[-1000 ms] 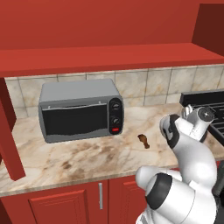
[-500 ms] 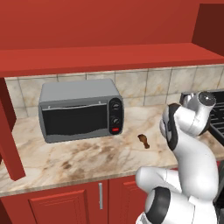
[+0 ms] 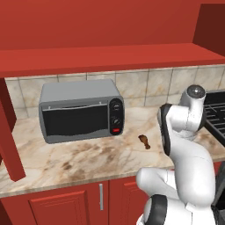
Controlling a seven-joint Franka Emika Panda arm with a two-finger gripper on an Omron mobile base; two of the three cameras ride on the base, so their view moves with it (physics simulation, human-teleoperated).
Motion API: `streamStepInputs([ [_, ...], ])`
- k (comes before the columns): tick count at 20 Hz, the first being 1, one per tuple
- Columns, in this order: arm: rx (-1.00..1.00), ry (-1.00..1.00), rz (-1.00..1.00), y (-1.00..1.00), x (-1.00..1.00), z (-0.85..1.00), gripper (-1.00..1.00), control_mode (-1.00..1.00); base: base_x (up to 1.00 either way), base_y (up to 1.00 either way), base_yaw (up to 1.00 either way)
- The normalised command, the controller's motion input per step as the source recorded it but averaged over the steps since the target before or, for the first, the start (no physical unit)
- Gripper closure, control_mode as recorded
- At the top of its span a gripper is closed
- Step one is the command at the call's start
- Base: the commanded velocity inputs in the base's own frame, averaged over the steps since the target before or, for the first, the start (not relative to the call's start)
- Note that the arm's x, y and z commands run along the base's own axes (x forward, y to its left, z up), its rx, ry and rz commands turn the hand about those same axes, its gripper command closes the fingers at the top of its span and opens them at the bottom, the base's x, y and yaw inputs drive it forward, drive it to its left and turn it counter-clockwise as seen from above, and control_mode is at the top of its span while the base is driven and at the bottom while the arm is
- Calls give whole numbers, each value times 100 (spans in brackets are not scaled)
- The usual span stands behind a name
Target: Retrieve the bowl from the cabinet, then place the raw meat into the bowl to avoid contamination.
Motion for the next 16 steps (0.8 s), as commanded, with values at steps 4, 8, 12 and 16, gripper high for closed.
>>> streamStepInputs([
  [4,19,1,-34,3,-3,5,-100,-100,0,0,0],
  [8,23,0,-28,12,-13,15,-100,-100,0,0,0],
  [12,17,0,-27,23,-18,17,-100,-100,0,0,0],
  [16,5,0,-25,38,-24,3,-100,-100,0,0,0],
])
